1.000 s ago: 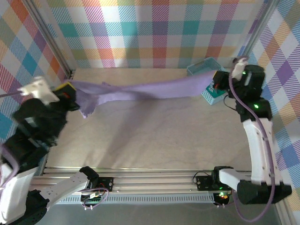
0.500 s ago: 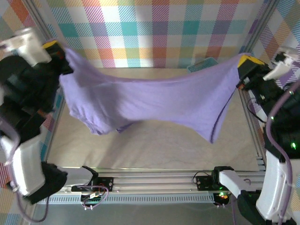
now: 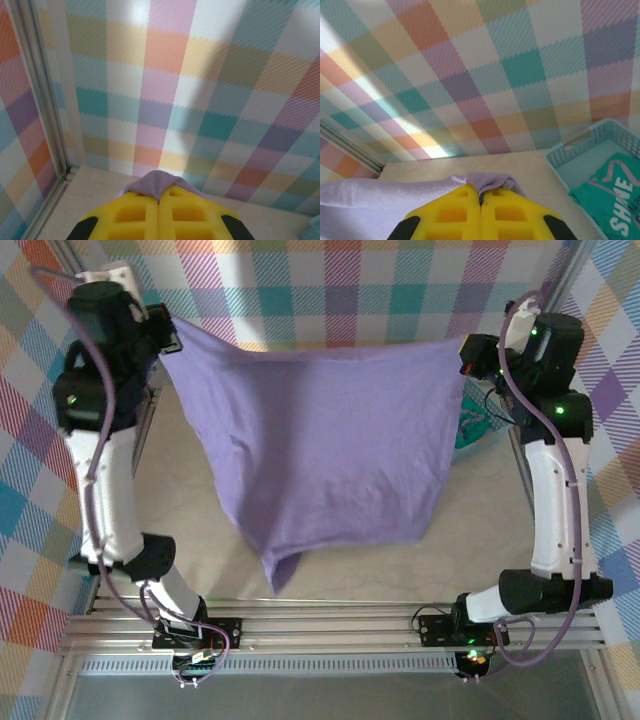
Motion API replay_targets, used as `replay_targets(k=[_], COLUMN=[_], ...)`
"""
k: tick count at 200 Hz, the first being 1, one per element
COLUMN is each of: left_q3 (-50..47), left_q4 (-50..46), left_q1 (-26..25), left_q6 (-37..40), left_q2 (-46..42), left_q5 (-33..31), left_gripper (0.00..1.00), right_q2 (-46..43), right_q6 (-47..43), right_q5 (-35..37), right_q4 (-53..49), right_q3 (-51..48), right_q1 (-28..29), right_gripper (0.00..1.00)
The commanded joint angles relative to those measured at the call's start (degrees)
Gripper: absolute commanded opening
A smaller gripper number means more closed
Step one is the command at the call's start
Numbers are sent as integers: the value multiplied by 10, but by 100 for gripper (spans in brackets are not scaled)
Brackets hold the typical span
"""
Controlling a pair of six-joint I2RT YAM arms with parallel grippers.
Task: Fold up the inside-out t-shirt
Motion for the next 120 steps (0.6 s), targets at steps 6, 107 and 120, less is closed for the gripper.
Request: replay_targets(k=[6,107,120], left_q3=[-52,-46,-39], left_q4=[72,86,90], left_q1=[5,5,5], left_q6=[5,-12,-4], left_q2=[-156,-327,-315], left_q5=[22,86,77], left_gripper=[0,0,0], right_q2=[-78,-245,-241], right_q6=[-1,24,21], right_q5=[-28,-56,-53], right_q4=[22,-33,-38], right_q3=[22,61,76], right_q1=[3,3,3], right_gripper=[0,0,0])
